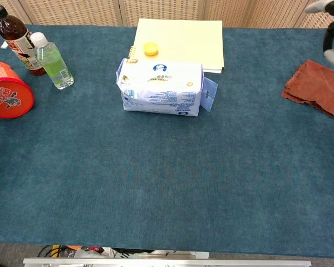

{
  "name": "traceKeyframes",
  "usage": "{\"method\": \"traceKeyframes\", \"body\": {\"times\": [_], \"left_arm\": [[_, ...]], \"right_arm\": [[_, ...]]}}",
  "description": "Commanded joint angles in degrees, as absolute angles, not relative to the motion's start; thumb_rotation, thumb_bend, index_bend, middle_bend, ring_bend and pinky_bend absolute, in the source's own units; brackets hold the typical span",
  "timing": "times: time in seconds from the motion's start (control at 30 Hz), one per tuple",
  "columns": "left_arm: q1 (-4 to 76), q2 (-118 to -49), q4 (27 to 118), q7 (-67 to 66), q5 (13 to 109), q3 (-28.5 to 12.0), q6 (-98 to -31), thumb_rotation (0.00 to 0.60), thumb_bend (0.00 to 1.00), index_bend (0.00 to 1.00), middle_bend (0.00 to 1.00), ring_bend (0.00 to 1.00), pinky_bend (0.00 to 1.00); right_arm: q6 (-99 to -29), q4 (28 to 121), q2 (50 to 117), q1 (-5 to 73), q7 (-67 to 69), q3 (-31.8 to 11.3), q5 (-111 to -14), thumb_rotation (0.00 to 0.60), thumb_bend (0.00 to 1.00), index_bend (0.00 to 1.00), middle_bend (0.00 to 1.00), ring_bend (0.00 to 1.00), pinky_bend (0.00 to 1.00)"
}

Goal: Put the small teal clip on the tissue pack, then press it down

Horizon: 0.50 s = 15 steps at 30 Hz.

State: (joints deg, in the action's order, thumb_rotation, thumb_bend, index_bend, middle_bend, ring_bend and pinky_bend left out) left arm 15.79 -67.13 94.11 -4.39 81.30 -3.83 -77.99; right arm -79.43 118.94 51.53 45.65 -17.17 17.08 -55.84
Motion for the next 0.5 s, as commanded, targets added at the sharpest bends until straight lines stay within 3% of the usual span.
{"method": "traceKeyframes", "body": {"times": [0.03,0.23,0.5], "left_arm": [[14.6,-66.5,94.9,-5.2,81.0,-3.5,-79.4,0.600,0.32,0.18,0.50,0.48,0.45],[12.1,-65.7,96.2,-6.2,81.5,-2.8,-82.5,0.600,0.32,0.18,0.39,0.36,0.31],[7.9,-65.1,98.4,-9.7,83.1,-0.7,-87.1,0.600,0.32,0.18,0.38,0.35,0.28]], "right_arm": [[-89.4,112.1,53.3,34.2,-14.2,19.3,-64.7,0.600,0.45,0.05,0.32,0.34,0.55],[-97.1,103.9,57.0,24.6,-14.5,18.5,-70.6,0.600,0.45,0.03,0.22,0.23,0.43],[-101.2,98.2,59.6,15.1,-11.6,16.5,-74.6,0.600,0.45,0.01,0.21,0.21,0.40]]}}
